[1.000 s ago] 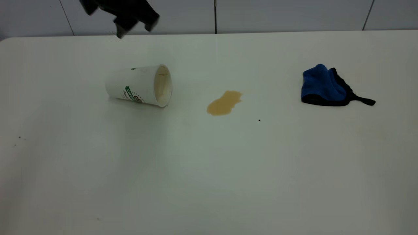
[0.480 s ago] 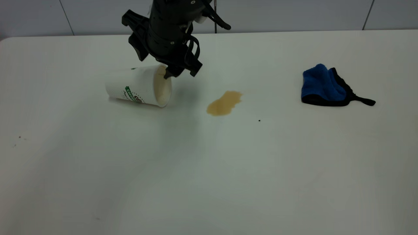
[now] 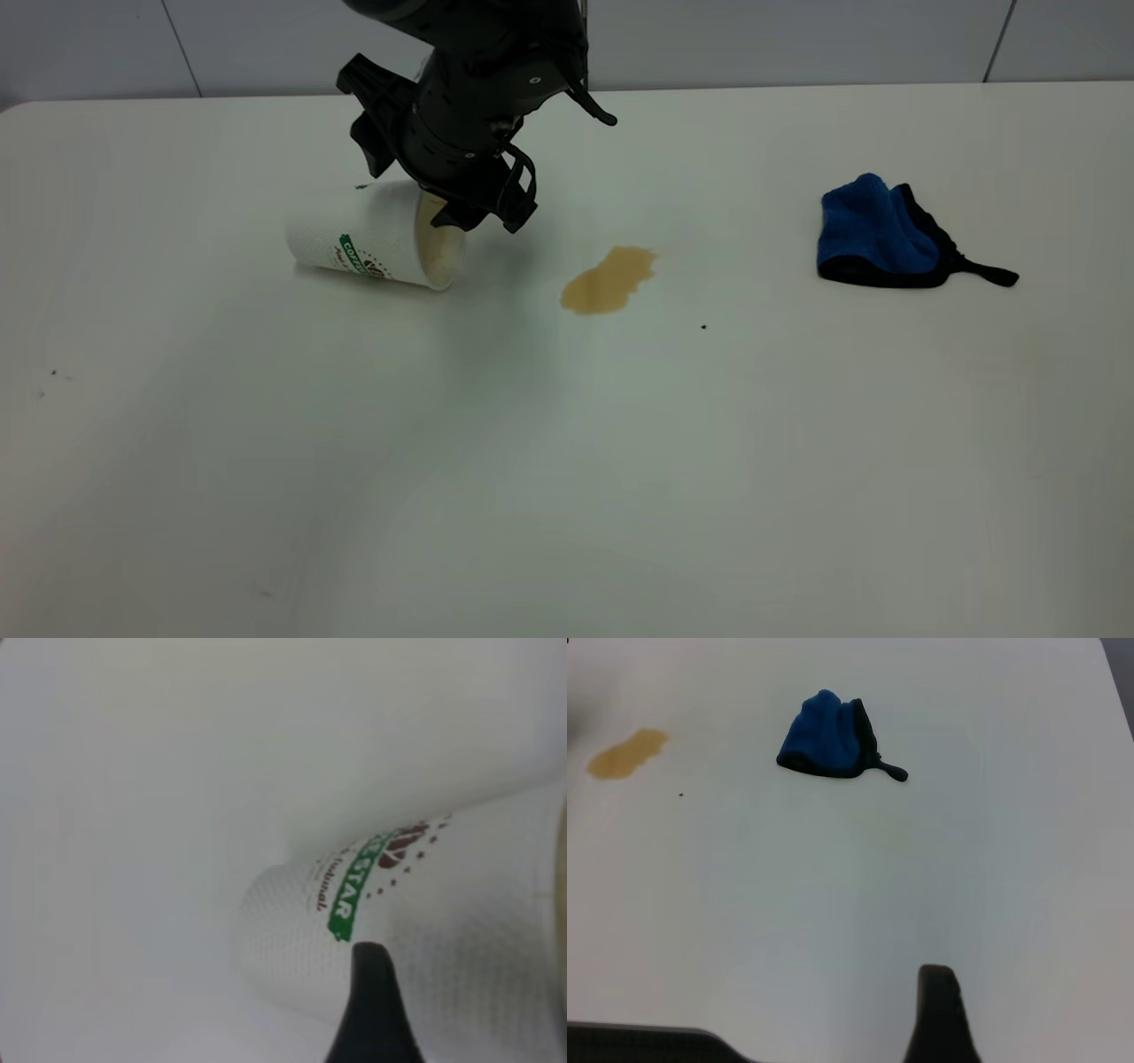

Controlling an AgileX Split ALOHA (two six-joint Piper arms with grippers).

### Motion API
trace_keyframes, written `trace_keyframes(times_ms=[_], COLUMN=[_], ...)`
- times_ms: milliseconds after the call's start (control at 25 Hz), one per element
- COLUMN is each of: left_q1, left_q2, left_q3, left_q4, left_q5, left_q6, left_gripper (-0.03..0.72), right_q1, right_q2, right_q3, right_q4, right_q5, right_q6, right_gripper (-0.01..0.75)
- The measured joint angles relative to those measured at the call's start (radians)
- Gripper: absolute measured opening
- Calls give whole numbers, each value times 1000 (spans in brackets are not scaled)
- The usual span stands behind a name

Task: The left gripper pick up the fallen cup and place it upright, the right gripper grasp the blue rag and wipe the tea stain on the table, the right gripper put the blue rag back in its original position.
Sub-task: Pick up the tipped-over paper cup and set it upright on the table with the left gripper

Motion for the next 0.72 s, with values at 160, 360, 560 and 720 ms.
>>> trace_keyframes(times_ms=[160,360,560,720], left_q1=[15,31,31,31], left_q2=[25,40,40,40], left_q3=[0,0,0,0], left_q4=[51,83,112,145], left_q5=[2,0,7,17], left_q6=[-40,-77,-81,-80], left_gripper=[591,577,419,175], right_q1=[0,0,0,0], right_q2=[0,0,0,0], right_q3=[0,0,0,0], right_q4=[-2,-3,-3,-3], right_q5=[0,0,0,0], right_q6=[2,2,2,2], right_gripper=[580,580,580,580])
